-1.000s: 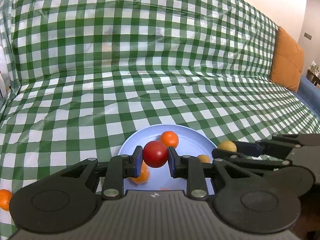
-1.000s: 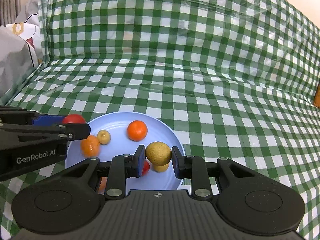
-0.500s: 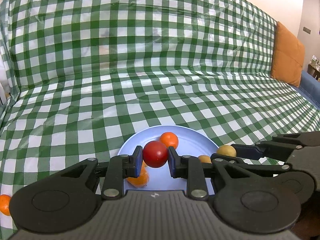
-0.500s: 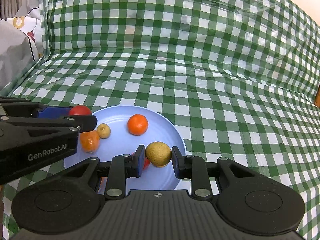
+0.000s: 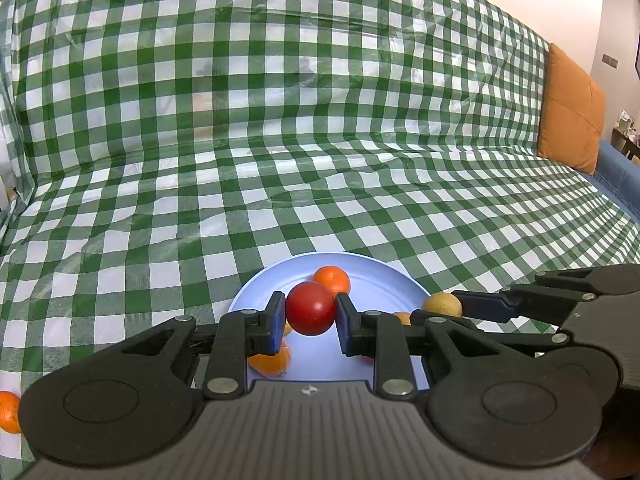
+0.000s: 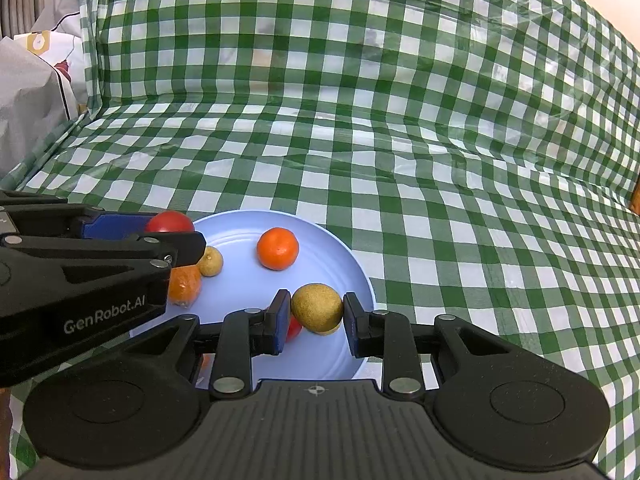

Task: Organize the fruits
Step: 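Carry both fruits over the blue plate and open both tools to drop them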

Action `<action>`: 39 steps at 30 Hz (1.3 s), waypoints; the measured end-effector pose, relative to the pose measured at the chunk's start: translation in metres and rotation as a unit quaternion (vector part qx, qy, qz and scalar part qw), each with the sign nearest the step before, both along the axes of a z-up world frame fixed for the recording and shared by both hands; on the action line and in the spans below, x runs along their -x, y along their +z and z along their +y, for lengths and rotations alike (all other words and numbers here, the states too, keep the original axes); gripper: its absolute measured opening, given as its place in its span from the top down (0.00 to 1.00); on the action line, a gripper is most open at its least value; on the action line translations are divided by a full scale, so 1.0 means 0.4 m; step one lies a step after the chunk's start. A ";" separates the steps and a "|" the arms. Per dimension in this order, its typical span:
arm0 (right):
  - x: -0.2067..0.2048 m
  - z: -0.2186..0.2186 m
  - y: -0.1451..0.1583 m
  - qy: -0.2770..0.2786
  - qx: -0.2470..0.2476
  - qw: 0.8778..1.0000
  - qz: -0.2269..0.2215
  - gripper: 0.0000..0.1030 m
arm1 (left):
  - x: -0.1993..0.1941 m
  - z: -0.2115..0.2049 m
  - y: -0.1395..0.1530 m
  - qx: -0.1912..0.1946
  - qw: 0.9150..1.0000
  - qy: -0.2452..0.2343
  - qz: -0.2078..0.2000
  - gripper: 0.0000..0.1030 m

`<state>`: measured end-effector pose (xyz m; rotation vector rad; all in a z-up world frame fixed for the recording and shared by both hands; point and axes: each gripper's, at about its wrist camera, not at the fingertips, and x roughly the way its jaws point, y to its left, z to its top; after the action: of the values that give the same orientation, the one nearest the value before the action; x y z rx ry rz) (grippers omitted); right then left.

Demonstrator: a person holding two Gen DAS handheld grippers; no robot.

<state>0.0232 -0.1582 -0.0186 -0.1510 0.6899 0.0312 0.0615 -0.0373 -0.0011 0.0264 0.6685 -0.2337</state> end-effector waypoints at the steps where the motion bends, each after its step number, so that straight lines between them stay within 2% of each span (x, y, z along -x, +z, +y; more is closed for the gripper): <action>1: 0.000 0.000 0.000 0.000 0.000 1.000 0.000 0.71 | 0.000 -0.001 0.000 0.000 1.000 0.000 0.000 0.72; 30: -0.001 0.015 -0.004 0.004 0.000 1.000 0.002 0.71 | 0.007 -0.007 0.003 0.004 1.000 0.002 -0.002 0.72; 32: -0.002 0.013 -0.004 0.002 0.006 1.000 -0.002 0.69 | 0.009 -0.008 0.006 0.007 1.000 0.000 -0.005 0.71; 34: -0.001 0.012 -0.002 0.001 0.004 1.000 -0.005 0.62 | 0.010 -0.010 0.007 0.008 1.000 -0.003 -0.009 0.71; 39: -0.003 0.011 -0.004 0.001 0.005 1.000 -0.006 0.62 | 0.014 -0.008 0.008 0.007 1.000 -0.002 -0.013 0.71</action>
<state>0.0243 -0.1540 -0.0200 -0.1609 0.6785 0.0282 0.0560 -0.0404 0.0021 0.0176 0.6402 -0.2407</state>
